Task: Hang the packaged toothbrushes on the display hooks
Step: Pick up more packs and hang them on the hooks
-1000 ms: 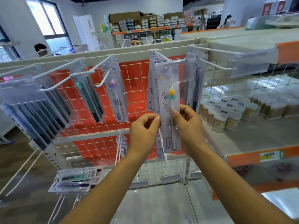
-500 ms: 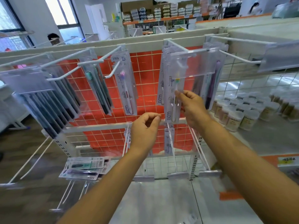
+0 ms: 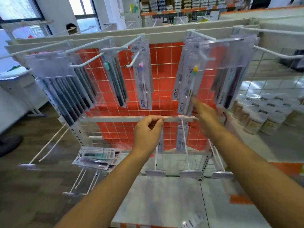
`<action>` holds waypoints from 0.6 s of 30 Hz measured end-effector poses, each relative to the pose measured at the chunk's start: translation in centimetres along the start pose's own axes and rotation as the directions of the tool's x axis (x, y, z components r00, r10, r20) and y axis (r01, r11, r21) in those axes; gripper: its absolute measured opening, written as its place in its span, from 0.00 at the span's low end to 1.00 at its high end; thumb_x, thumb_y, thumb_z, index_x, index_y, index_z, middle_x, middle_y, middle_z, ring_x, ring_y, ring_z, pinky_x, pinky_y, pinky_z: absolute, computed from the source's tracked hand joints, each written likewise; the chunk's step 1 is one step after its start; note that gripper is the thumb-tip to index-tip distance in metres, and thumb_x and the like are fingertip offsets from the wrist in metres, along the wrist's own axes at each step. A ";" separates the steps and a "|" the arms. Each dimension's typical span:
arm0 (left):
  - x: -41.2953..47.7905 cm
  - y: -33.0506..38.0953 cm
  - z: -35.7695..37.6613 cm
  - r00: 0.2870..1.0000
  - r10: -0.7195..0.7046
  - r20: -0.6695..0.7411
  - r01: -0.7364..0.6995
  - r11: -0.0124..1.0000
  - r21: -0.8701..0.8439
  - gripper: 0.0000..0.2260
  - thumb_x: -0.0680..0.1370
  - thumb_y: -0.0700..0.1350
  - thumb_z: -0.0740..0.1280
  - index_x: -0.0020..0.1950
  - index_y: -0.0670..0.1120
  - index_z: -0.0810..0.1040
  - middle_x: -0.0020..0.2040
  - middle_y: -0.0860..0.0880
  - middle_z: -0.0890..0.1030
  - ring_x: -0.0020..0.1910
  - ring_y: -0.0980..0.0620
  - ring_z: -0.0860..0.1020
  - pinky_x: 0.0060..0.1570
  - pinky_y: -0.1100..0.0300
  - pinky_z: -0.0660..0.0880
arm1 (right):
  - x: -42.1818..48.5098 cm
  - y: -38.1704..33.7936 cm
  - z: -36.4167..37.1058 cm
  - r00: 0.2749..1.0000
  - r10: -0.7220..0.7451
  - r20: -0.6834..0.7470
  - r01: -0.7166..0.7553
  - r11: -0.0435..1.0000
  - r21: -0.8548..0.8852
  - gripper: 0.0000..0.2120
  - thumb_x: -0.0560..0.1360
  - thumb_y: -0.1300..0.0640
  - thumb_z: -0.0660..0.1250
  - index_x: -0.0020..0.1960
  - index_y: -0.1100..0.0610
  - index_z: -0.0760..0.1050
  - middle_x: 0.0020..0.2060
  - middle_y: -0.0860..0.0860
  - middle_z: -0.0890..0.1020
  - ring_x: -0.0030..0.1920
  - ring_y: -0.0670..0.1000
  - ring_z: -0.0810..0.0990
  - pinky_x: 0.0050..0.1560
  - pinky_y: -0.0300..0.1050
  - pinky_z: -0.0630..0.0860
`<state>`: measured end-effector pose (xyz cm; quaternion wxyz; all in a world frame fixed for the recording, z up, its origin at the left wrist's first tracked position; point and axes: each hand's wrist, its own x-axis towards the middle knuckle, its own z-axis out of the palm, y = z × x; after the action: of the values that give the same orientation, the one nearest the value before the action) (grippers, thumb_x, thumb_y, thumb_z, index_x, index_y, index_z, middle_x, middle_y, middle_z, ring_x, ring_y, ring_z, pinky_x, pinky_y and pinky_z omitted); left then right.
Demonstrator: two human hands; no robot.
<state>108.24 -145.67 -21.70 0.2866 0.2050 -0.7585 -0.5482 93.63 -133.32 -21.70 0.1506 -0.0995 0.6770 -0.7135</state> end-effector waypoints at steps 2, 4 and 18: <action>-0.2 -0.4 -0.4 1.000 -0.017 0.003 0.017 1.000 0.011 0.05 0.80 0.43 0.66 0.51 0.48 0.82 0.46 0.51 0.83 0.47 0.55 0.81 0.48 0.64 0.78 | -0.4 1.7 -0.3 0.999 0.035 0.009 -0.035 0.999 -0.031 0.25 0.73 0.34 0.64 0.55 0.55 0.78 0.52 0.51 0.82 0.56 0.54 0.79 0.62 0.56 0.73; -0.4 -0.7 -0.7 1.000 -0.026 0.000 0.026 0.999 0.021 0.05 0.80 0.43 0.66 0.50 0.48 0.82 0.46 0.52 0.83 0.47 0.56 0.80 0.48 0.63 0.78 | -1.0 3.0 -0.3 0.996 0.084 0.008 -0.083 0.996 -0.031 0.18 0.77 0.39 0.61 0.51 0.54 0.76 0.50 0.51 0.80 0.56 0.54 0.77 0.60 0.54 0.72; -1.5 -4.5 -5.8 0.991 -0.134 0.011 0.132 0.987 0.090 0.06 0.80 0.42 0.66 0.49 0.49 0.82 0.45 0.53 0.83 0.46 0.55 0.80 0.47 0.62 0.77 | -5.3 7.1 6.5 0.933 0.333 0.138 -0.323 0.942 -0.092 0.09 0.80 0.52 0.62 0.45 0.56 0.75 0.32 0.49 0.77 0.32 0.47 0.76 0.36 0.42 0.72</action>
<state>113.20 -150.29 -24.98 0.2336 0.2633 -0.7692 -0.5334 101.37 -137.80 -28.06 0.3152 -0.0441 0.6945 -0.6453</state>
